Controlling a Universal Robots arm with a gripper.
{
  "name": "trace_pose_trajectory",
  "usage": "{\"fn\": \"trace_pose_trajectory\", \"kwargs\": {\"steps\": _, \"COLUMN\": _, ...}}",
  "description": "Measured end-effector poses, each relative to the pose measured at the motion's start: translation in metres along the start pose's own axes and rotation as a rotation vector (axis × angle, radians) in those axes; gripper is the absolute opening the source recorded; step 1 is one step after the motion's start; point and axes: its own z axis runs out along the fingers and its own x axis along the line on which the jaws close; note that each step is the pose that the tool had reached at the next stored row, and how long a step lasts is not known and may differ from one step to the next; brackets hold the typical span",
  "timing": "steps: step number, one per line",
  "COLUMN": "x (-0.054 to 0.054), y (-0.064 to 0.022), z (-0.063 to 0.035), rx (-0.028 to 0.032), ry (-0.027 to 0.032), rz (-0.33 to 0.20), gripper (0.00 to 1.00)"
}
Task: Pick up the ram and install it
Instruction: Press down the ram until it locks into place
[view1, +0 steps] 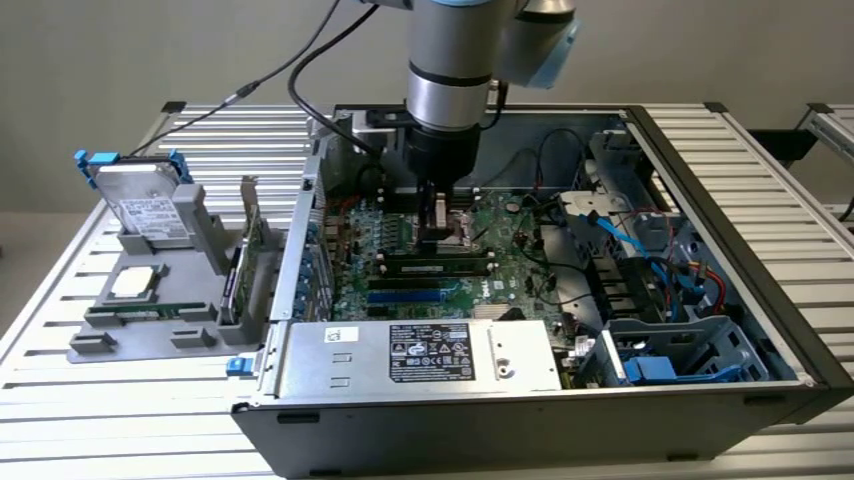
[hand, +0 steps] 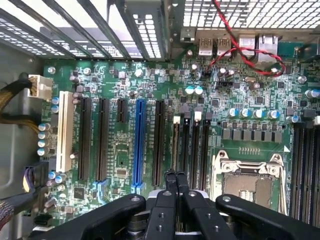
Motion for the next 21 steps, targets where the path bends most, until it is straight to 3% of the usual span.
{"fn": "trace_pose_trajectory", "kwargs": {"steps": 5, "x": 0.007, "y": -0.0095, "z": -0.0025, "rx": 0.0001, "ry": -0.0044, "rz": 0.0, "gripper": 0.1}}
{"fn": "trace_pose_trajectory", "kwargs": {"steps": 10, "x": 0.008, "y": -0.0187, "z": -0.0033, "rx": 0.0002, "ry": -0.0048, "rz": 0.0, "gripper": 0.1}}
{"fn": "trace_pose_trajectory", "kwargs": {"steps": 21, "x": 0.008, "y": -0.0217, "z": -0.0035, "rx": 0.0001, "ry": -0.0048, "rz": 0.0, "gripper": 0.1}}
